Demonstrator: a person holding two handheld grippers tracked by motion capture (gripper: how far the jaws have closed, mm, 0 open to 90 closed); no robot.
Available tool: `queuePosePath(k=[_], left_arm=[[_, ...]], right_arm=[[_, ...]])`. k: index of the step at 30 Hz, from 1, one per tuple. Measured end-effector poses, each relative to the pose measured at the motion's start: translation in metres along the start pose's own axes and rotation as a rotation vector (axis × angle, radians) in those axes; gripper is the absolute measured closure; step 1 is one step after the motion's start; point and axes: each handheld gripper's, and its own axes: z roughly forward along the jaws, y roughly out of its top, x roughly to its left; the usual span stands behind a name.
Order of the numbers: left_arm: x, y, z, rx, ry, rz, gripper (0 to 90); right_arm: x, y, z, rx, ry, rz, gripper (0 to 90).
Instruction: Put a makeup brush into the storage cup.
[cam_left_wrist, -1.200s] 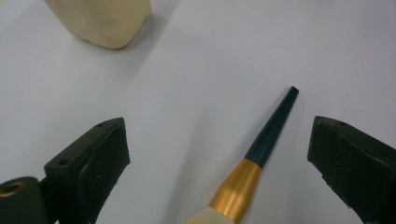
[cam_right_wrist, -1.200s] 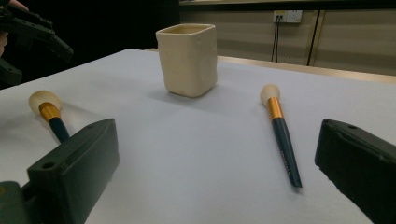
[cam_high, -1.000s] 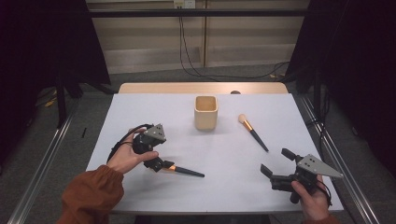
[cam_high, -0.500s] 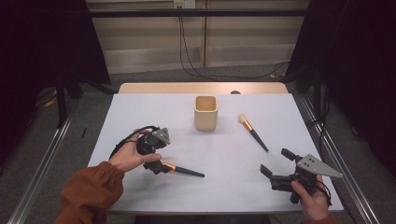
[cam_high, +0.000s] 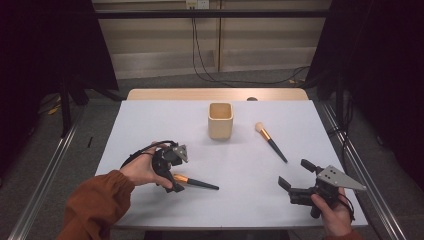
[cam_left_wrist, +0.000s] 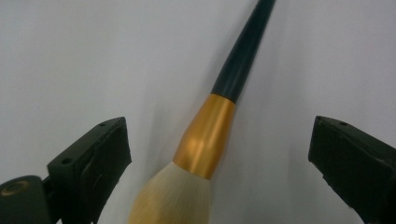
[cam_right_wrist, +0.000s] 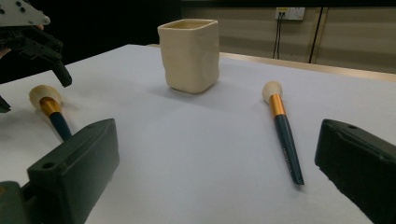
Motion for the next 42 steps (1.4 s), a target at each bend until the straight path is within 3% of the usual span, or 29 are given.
queuePosePath(k=[3,5,18,27,29,42], left_arm=[[0.000,0.003,0.002,0.015,-0.004,-0.008,5.0],[0.000,0.003,0.003,0.028,-0.005,0.018,5.9],[0.006,0.005,0.008,0.080,-0.019,0.048,27.9],[0.010,0.005,0.017,0.151,-0.043,0.066,41.7],[0.011,0.006,0.020,0.164,-0.031,0.074,44.2],[0.010,0.005,0.021,0.173,-0.017,0.094,56.3]], right_arm=[[0.000,0.000,0.000,0.000,-0.002,0.001,0.0],[0.000,0.000,0.000,0.000,-0.002,0.000,0.0],[0.000,0.000,0.000,0.006,0.000,-0.007,0.0],[0.000,0.000,0.000,0.006,0.003,-0.009,0.0],[0.001,0.000,0.000,0.005,0.003,-0.009,0.0],[0.001,-0.001,0.000,0.008,0.004,-0.011,0.0]])
